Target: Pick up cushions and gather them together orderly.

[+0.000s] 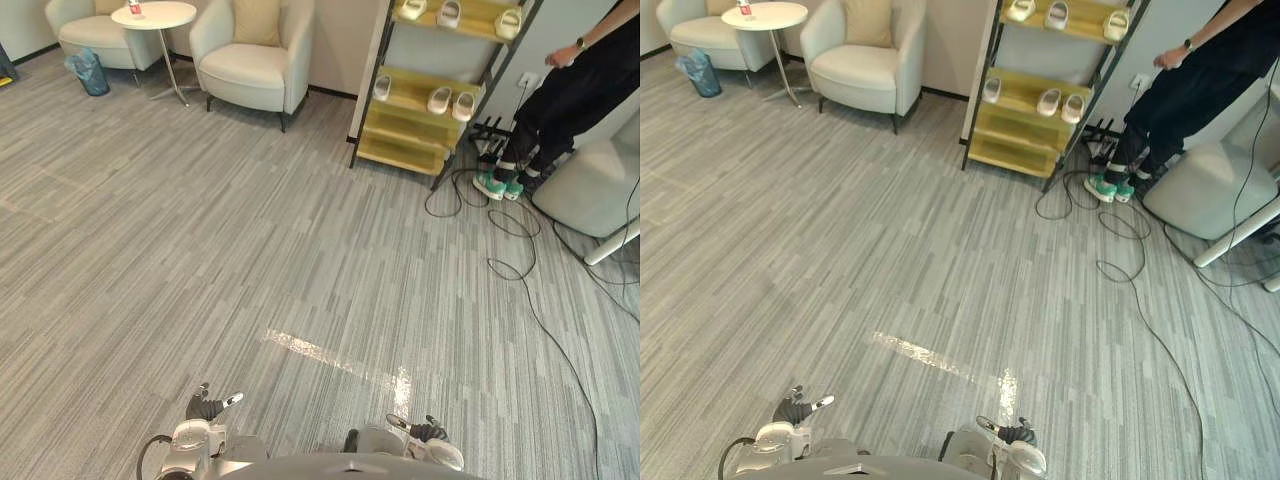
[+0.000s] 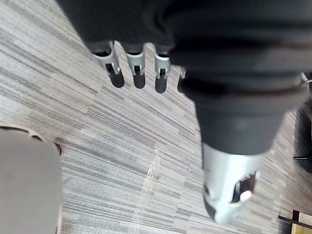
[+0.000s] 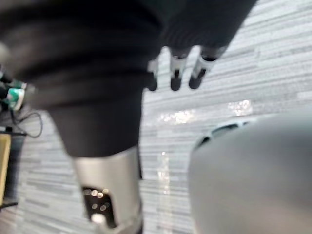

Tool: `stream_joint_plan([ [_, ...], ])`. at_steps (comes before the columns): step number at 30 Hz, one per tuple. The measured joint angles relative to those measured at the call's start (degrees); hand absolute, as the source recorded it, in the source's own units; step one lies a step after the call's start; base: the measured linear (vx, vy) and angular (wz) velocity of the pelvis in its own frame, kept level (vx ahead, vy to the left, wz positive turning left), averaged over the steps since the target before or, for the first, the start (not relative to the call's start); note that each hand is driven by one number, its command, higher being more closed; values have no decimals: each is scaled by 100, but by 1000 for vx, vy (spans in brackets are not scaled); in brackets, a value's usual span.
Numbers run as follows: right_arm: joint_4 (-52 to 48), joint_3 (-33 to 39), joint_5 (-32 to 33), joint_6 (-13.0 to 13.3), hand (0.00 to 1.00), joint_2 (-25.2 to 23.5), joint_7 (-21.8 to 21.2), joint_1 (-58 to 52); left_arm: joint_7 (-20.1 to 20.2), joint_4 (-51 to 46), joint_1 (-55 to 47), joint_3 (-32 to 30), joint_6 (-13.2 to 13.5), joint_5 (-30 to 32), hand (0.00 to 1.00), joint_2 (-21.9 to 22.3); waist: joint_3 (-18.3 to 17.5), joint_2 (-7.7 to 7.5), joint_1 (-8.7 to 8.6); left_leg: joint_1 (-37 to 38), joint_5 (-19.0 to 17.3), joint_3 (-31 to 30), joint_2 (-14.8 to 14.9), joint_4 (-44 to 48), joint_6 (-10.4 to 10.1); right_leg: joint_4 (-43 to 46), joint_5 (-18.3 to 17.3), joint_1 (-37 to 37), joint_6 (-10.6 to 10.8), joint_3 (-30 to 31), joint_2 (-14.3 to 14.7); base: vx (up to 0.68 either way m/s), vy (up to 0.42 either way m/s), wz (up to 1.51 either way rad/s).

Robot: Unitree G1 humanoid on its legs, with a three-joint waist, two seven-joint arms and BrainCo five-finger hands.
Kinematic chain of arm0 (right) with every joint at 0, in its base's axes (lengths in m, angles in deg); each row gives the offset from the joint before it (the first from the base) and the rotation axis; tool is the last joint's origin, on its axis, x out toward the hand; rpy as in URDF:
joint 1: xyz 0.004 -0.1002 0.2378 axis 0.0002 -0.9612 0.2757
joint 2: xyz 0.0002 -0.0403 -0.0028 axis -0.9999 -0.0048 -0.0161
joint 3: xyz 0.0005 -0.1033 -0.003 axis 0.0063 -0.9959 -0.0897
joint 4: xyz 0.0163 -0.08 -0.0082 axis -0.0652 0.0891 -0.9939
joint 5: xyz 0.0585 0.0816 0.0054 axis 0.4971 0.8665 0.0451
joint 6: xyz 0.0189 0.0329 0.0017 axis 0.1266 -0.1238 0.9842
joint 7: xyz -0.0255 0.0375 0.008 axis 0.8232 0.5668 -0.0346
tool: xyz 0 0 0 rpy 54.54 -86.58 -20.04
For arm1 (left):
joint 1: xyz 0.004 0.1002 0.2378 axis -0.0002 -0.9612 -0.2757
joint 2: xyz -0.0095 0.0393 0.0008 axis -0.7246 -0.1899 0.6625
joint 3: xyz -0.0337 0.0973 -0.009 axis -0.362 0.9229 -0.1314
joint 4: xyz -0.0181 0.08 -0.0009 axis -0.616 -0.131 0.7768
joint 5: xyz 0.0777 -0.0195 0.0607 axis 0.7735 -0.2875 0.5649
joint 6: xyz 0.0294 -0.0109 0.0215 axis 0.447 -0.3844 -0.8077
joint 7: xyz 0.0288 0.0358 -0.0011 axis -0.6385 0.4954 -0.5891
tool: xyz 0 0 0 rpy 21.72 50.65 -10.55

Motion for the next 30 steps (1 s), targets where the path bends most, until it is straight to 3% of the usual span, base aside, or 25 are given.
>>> stream_joint_plan([
  [1, 11, -23, 2, 0, 0, -7, -1, -10, 0, 34, 1, 1, 1, 4, 0, -5, -19, -60, -15, -4, -16, -40, -35, -18, -70, -333, 353, 15, -2, 130, 12, 222, -341, 16],
  [2, 39, -4, 8, 1, 0, 6, -6, 7, -6, 125, 74, -19, -8, 6, 0, 59, -26, -2, -37, 4, -67, -183, 31, -61, -201, -326, 775, 35, -1, 111, 99, 202, -350, 14],
  [3, 38, -6, 9, 5, 0, 97, -6, -4, 2, 170, 59, -10, 1, 24, 0, 145, -96, 155, -38, 24, -45, -279, 155, -218, -312, -359, 659, 13, -81, 99, 232, 192, -338, 6],
  [6, 45, 106, 11, 3, 0, 206, -4, -9, 3, 293, 40, -73, -23, 120, 0, 348, -207, 432, -75, 171, 20, -472, 425, -420, -465, -367, 334, 102, -236, -120, 505, 156, -225, 16],
  [7, 45, 112, 10, 2, 0, 208, -3, -9, 3, 297, 38, -79, -23, 120, 0, 360, -210, 449, -75, 162, 13, -504, 469, -345, -476, -370, 289, 147, -282, -161, 531, 135, -209, 42],
  [8, 63, 119, 7, 3, 0, 197, 2, -16, 32, 241, 34, -144, -21, 119, 0, 361, -192, 453, -43, -151, -48, -687, 614, 485, -570, -437, 188, 361, -329, -283, 588, 114, -202, 44],
  [11, 157, 101, 9, -2, 0, 215, 5, -78, 96, -99, -66, -281, 20, 109, 0, 415, -145, 523, 166, -1194, 56, -851, 899, 2905, -450, -735, 114, 919, -386, -499, 723, 95, -137, 28],
  [13, 196, 98, 7, -27, 0, 216, 12, -67, 107, -207, -96, -300, 52, 103, 0, 451, -139, 548, 205, -1584, -50, -559, 896, 3238, -375, -999, 120, 1246, -369, -484, 747, 214, 3, 6],
  [15, 199, 98, 7, -29, 0, 222, 17, -61, 106, -208, -92, -295, 67, 93, 0, 455, -142, 566, 224, -1653, -111, -542, 828, 2933, -395, -1079, 142, 1327, -345, -454, 746, 152, 52, -10],
  [16, 205, 97, 7, -32, 0, 231, 18, -60, 101, -197, -79, -284, 66, 91, 0, 453, -144, 571, 252, -1620, -118, -591, 720, 2351, -402, -1093, 170, 1357, -308, -413, 723, 223, 168, -31],
  [17, 200, 100, 14, -29, 0, 269, 24, -63, 93, -170, -80, -221, 57, 97, 0, 460, -155, 640, 283, -1444, 177, -667, 595, 1213, -469, -1030, 155, 1359, -194, -352, 712, 223, 168, -32],
  [18, 226, 101, 5, -34, 0, 286, 26, -61, 103, -121, -28, -184, 53, 63, 0, 440, -134, 651, 282, -1286, 295, -650, 489, 947, -376, -968, 101, 1381, -110, -253, 663, 271, 178, -16],
  [19, 229, 71, 5, -46, 0, 221, 21, -73, 101, -60, 3, -76, 34, 60, 0, 346, -160, 488, 289, -1089, 431, -620, 230, 565, -297, -1144, 138, 1407, -75, -152, 509, 174, 94, 8],
  [20, 242, 55, 5, -52, 0, 202, 23, -109, 102, -57, 15, -39, 36, 62, 0, 299, -176, 404, 281, -1063, 449, -632, 142, 483, -268, -1288, 167, 1476, -26, -155, 452, 250, 146, 22],
  [23, 250, 68, 4, -87, 0, 202, 24, -116, 102, -21, 71, 13, 25, 59, 0, 227, -131, 412, 295, -954, 440, -710, -94, 447, -239, -1632, 250, 1786, 8, -184, 291, 185, 115, 17],
  [30, 258, 168, 7, -83, 0, 197, 26, -132, 103, 75, 71, 143, 23, 62, 0, 129, -132, 447, 263, -663, 532, -806, -108, -39, -162, -1799, 253, 1940, 11, -175, 368, 46, -35, 3],
])
